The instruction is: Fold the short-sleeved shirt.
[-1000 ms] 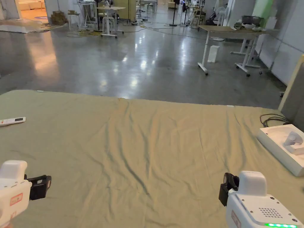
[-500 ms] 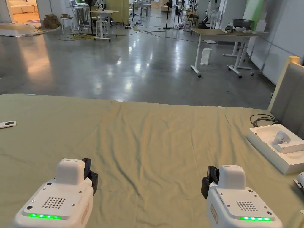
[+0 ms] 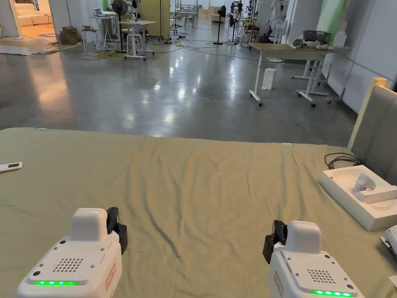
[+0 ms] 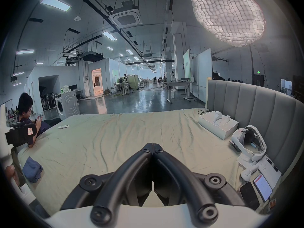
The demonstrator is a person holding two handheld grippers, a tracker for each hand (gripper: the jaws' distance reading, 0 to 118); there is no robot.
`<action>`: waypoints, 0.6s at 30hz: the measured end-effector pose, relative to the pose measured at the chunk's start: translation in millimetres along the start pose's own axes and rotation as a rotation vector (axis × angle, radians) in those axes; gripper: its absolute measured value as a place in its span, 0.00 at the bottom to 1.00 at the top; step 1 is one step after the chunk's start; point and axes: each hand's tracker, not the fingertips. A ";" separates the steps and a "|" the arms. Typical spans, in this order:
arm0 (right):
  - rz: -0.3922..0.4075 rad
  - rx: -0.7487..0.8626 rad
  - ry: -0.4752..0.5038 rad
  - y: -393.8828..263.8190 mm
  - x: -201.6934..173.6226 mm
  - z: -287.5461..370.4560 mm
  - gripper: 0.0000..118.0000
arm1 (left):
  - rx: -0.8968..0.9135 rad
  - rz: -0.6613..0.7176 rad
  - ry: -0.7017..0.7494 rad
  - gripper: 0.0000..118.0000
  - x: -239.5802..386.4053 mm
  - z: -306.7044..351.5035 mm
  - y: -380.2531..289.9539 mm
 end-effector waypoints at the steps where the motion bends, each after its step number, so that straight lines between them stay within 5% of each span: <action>1: 0.001 0.001 0.001 0.3 0.0 0.6 0.00 | 0.000 -0.006 0.004 0.01 0.3 0.2 0.1; 16: 0.016 0.005 0.001 6.0 -3.4 0.4 0.01 | 0.007 -0.024 -0.002 0.03 1.9 0.5 8.1; 18: 0.032 0.010 -0.012 7.9 -5.2 0.1 0.20 | 0.001 -0.031 -0.003 0.19 1.6 -0.3 9.7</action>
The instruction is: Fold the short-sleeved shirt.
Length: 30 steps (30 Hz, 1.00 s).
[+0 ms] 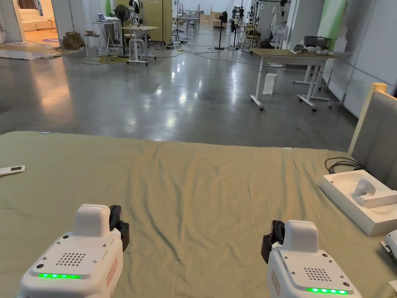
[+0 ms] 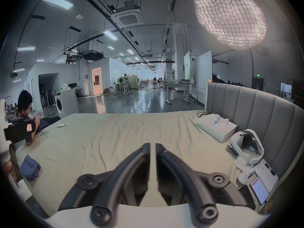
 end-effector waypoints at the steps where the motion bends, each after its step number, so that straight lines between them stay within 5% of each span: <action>1: 0.008 -0.006 -0.009 0.4 -1.7 -0.5 0.30 | -0.006 -0.004 0.000 0.30 -0.1 -0.8 0.1; 4: 0.016 -0.011 -0.016 0.9 -2.0 -2.3 0.60 | -0.024 0.010 -0.017 0.64 -2.6 -2.5 0.7; 5: 0.015 -0.011 -0.019 1.2 -2.3 -2.6 0.70 | -0.025 0.020 -0.008 0.65 -2.4 -2.9 0.6; 9: 0.008 0.006 -0.038 0.4 -1.4 -2.7 0.79 | -0.012 0.039 0.005 0.65 -2.8 -2.1 1.1; 11: -0.010 -0.009 -0.018 1.1 1.0 -3.8 0.97 | -0.012 0.042 0.007 0.67 -3.4 -2.3 1.4; 30: -0.065 0.014 0.038 13.4 8.9 3.2 1.00 | 0.123 0.026 0.011 0.67 3.4 6.0 16.1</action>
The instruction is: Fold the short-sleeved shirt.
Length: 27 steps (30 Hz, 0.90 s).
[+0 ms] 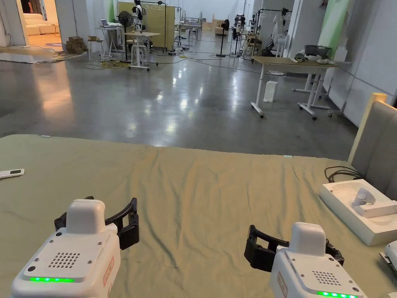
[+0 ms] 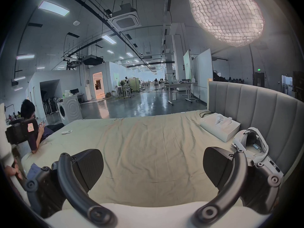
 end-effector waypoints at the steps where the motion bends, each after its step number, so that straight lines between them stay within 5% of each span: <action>1: -0.014 -0.001 0.013 3.2 2.0 -0.3 1.00 | -0.007 0.005 0.000 0.67 -0.7 -1.2 1.3; 5: -0.037 0.001 0.032 8.5 2.5 0.5 1.00 | -0.038 0.001 0.024 0.75 -1.5 -6.9 1.4; 10: 0.041 0.013 -0.106 11.4 -8.6 -3.2 1.00 | -0.055 -0.004 0.032 0.75 -2.4 -8.5 1.3; 27: -0.001 -0.021 -0.166 25.7 -20.1 -11.1 1.00 | -0.070 -0.037 -0.012 0.75 2.1 -8.7 -2.2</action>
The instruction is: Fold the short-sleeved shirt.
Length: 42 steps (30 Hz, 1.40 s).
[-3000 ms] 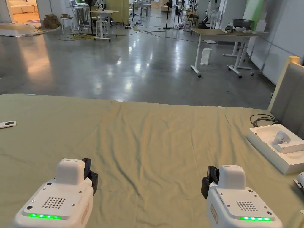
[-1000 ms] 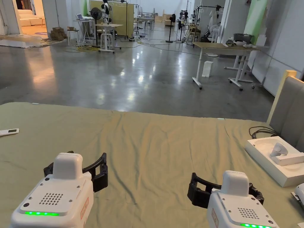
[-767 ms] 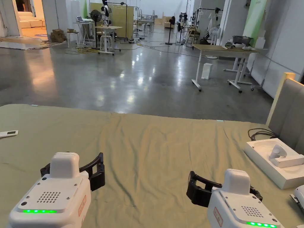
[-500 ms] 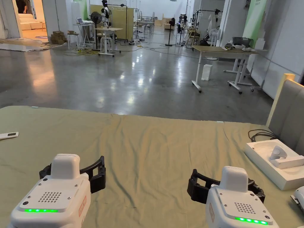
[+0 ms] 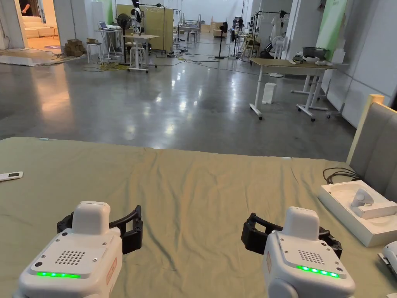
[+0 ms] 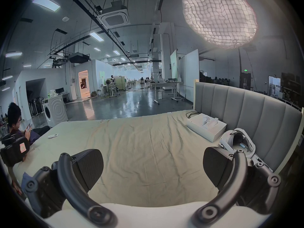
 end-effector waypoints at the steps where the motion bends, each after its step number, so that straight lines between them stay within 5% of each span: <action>1: -0.001 -0.001 -0.010 0.6 -1.1 0.2 1.00 | -0.001 0.003 -0.001 0.75 -0.1 -0.1 -0.3; 20: -0.092 -0.024 0.025 2.5 4.9 -3.1 1.00 | -0.011 -0.016 -0.006 0.75 -0.1 -1.4 -1.9; 42: -0.085 -0.003 0.046 2.5 -2.4 -4.2 0.93 | -0.022 -0.041 -0.021 0.75 -0.5 -5.2 -3.4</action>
